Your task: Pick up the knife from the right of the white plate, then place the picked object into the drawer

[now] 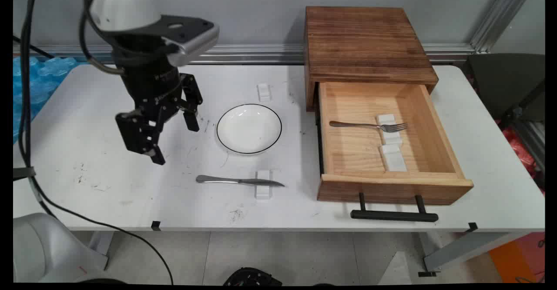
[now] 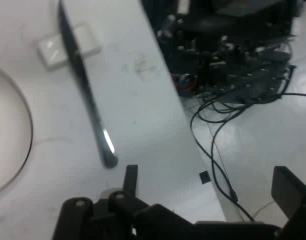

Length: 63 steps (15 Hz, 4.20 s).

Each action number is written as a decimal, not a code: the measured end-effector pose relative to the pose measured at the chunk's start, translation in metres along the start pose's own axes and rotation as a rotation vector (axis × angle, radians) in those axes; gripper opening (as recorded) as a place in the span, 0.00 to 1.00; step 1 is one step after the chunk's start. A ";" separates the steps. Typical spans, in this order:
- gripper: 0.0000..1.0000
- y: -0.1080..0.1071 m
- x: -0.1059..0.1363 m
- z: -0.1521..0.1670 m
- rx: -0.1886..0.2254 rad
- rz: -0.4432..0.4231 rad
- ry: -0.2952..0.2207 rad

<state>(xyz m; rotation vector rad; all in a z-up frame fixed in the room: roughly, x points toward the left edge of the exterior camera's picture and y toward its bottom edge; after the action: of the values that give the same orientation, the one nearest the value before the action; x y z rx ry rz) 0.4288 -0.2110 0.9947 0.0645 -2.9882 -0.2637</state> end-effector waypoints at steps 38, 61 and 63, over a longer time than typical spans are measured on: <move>0.00 -0.044 -0.037 0.211 0.234 -0.267 0.131; 0.00 -0.032 -0.007 0.076 0.201 -0.281 0.068; 0.00 -0.034 0.012 0.054 0.201 -0.305 0.085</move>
<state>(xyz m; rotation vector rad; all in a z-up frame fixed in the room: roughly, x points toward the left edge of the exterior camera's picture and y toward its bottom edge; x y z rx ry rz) 0.4098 -0.2359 0.9376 0.5412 -2.8992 0.0096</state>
